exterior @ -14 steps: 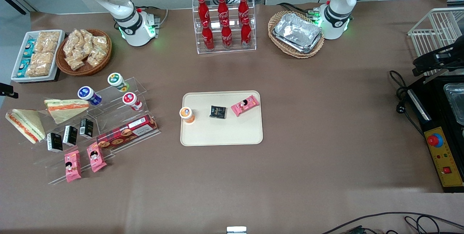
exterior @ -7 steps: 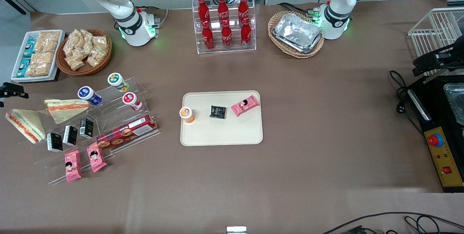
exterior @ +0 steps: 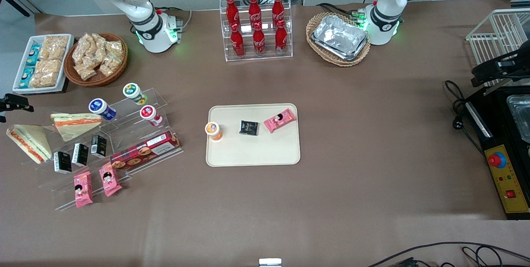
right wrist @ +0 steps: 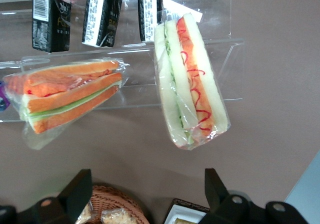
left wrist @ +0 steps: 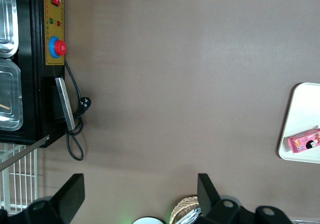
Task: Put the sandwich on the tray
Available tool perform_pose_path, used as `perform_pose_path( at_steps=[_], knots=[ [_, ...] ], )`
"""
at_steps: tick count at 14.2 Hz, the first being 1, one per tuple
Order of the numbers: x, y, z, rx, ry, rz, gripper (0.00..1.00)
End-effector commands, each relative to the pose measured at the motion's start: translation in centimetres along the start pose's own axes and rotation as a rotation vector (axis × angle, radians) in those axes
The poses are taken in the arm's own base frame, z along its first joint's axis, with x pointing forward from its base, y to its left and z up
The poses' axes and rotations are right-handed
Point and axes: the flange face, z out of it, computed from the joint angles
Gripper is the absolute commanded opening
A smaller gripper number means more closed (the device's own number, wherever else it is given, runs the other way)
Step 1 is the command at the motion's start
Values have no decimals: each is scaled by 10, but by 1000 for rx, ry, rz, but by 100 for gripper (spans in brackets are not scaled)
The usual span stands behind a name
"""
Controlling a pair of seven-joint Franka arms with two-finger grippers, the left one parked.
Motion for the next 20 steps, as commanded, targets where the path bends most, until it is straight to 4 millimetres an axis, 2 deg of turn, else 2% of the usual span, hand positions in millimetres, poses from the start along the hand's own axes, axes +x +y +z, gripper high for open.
perform_pose_path(
  at_steps=[1,5,11,17,19,20],
  knots=[
    [-6,5,3,-6,35,-15,100],
    [-9,14,13,-48,63,-61,100],
    [9,25,37,-114,79,-90,100],
    [15,27,65,-107,123,-55,100],
    [18,26,67,-102,129,-51,88],
    [20,25,68,-102,127,-52,74]
  ],
)
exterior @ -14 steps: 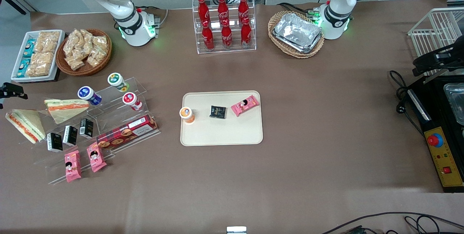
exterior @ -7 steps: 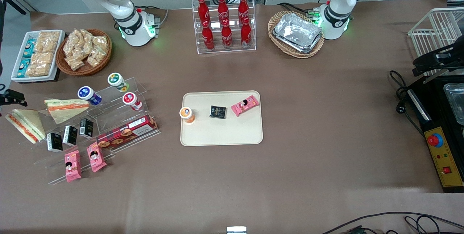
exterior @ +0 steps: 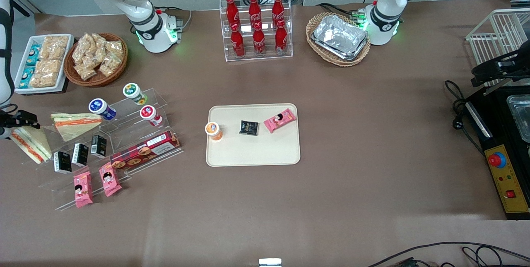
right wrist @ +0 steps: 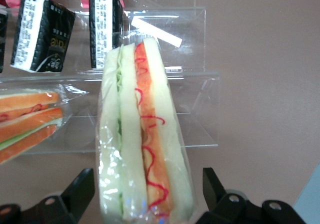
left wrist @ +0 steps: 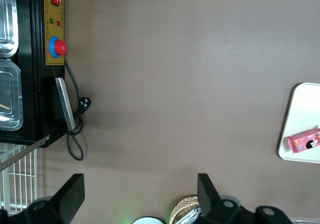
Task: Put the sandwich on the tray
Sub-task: 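Close the right gripper on the sandwich and lift it from the rack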
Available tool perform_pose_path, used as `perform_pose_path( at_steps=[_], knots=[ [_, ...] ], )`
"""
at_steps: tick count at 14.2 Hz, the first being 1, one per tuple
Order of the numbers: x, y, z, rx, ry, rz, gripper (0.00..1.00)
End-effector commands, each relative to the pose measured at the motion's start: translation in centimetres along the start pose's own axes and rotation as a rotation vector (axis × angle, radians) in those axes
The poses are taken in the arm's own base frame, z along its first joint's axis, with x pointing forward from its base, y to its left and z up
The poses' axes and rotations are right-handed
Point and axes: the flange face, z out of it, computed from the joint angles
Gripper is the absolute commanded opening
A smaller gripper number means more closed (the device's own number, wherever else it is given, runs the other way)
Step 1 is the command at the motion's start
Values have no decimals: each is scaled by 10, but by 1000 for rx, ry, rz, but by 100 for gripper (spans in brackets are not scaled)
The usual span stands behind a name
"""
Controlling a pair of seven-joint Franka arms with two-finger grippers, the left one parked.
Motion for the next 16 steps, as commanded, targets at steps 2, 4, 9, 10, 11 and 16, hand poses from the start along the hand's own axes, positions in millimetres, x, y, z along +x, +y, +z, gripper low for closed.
perform_pose_path(
  at_steps=[2,4,9,10,11,16],
  knots=[
    [3,0,2,-2,26,0,52],
    [1,3,-1,0,39,16,35],
    [1,10,-30,-16,76,29,5],
    [1,11,-46,-2,84,36,5],
    [-1,14,-65,19,97,56,5],
    [-2,17,-165,88,69,137,0]
  ],
)
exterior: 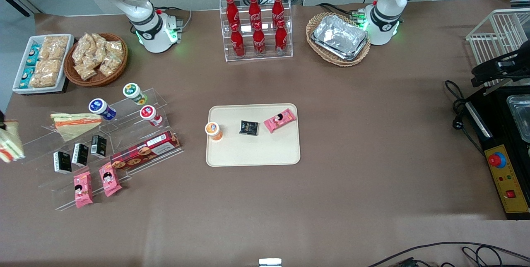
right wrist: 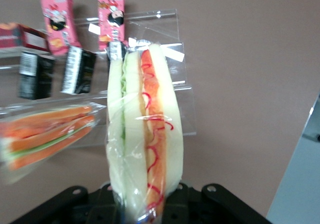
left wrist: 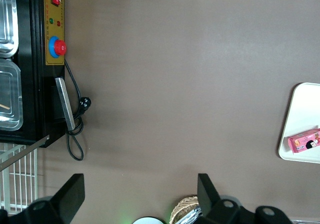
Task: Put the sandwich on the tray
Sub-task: 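Close the right gripper on the sandwich and lift it from the rack, then carry the held sandwich with the right gripper over the cream tray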
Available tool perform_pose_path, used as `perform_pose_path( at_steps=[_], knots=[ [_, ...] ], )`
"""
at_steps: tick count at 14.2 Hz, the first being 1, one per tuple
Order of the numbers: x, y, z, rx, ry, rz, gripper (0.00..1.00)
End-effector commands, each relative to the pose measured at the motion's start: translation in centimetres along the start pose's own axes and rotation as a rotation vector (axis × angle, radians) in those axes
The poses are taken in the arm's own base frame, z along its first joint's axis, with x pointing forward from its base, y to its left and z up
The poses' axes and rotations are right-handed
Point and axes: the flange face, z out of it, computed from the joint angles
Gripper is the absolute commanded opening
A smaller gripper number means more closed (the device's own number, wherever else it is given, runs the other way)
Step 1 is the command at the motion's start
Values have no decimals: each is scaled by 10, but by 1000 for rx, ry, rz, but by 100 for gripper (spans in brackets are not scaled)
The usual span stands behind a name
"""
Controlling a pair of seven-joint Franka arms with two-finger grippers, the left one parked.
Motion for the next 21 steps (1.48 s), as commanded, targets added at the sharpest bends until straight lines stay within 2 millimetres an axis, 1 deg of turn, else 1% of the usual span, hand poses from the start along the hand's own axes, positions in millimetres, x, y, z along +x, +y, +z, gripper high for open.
perform_pose_path(
  at_steps=[1,2,3,4,6,8,9,10,12,13,16,17,18,19,21],
  knots=[
    [9,-10,-68,53,-28,85,0],
    [11,-22,-81,66,-52,132,0],
    [13,-38,-92,81,-78,189,0],
    [26,-64,-102,86,-100,209,0],
    [53,-108,-117,85,-93,204,0],
    [80,-146,-120,93,-86,130,0],
    [95,-168,-120,90,-91,107,0],
    [112,-197,-119,86,-98,119,0],
    [133,-240,-120,75,-107,244,0],
    [143,-263,-119,73,-112,311,0],
    [172,-342,-114,47,-134,541,0],
    [181,-369,-107,38,-145,642,0],
    [189,-395,-99,23,-156,720,0],
    [197,-416,-86,3,-175,782,0],
    [210,-450,-60,-6,-215,904,0]
  ],
)
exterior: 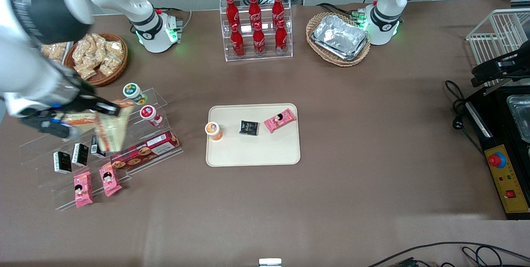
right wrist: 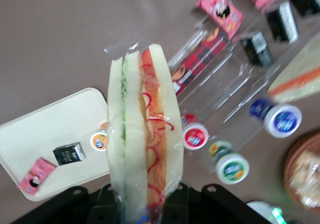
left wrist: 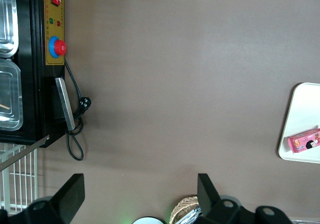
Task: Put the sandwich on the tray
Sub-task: 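Carry the held sandwich with the right gripper over the cream tray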
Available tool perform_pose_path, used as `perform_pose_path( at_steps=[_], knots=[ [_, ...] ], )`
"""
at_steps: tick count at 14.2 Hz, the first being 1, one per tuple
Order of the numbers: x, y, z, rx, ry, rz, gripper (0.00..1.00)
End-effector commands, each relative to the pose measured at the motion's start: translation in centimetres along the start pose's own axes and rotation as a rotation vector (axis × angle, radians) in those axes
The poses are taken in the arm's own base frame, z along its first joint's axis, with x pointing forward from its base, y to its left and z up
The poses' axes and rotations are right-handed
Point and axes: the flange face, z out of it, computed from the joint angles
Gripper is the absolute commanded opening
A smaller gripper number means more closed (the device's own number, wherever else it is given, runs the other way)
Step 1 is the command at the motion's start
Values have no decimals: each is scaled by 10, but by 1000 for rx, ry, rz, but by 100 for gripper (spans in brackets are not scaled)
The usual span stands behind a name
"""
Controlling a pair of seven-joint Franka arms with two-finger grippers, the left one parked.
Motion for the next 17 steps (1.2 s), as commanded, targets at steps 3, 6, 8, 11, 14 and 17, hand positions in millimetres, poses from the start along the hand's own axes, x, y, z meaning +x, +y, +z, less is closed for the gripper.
perform_pose_path(
  at_steps=[3,6,8,11,14,17],
  knots=[
    [-12,-84,59,19,-43,385,0],
    [-37,-143,93,37,-18,543,0],
    [-45,-169,114,53,-1,637,0],
    [-66,-223,159,125,-9,819,0],
    [-77,-258,205,185,28,1011,0],
    [-83,-280,237,247,46,1137,0]
  ],
)
